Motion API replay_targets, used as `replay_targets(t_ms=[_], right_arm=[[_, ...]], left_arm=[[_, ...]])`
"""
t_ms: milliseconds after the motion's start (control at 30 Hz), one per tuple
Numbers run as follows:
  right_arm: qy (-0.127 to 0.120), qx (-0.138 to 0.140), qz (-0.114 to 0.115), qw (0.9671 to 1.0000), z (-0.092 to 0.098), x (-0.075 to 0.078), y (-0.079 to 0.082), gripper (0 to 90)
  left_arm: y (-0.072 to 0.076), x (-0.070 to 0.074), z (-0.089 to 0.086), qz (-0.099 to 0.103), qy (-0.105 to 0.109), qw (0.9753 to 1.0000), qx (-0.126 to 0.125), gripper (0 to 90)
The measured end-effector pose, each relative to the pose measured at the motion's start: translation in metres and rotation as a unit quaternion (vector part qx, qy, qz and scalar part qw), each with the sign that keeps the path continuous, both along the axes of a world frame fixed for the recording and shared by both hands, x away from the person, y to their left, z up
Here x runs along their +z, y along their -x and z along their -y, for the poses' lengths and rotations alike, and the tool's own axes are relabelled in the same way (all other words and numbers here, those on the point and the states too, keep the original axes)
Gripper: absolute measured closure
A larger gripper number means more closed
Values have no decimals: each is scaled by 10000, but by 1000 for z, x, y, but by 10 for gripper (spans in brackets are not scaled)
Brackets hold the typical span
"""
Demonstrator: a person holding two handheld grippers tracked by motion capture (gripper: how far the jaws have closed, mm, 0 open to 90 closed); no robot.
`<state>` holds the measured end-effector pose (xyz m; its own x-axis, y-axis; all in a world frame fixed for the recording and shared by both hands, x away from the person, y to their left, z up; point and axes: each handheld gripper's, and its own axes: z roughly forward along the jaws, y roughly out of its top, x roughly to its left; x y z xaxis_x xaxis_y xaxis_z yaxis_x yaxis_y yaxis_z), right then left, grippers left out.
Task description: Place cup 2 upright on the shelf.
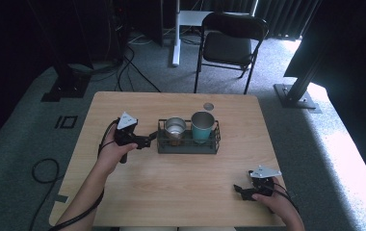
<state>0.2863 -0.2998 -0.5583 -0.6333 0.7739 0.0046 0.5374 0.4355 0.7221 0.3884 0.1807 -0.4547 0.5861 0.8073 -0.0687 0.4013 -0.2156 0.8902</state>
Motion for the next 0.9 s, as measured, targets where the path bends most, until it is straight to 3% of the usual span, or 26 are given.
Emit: replay_targets(t_ms=[400, 700, 900], right_arm=[[2, 1, 2, 10000, 0, 0, 0, 105], [2, 1, 3, 10000, 0, 0, 0, 105], [2, 1, 3, 10000, 0, 0, 0, 105]], left_arm=[[12, -10, -32, -110, -139, 9995, 270, 31], [26, -24, -63, -205, -92, 9979, 611, 31], [39, -28, -74, -153, -173, 9963, 824, 31]])
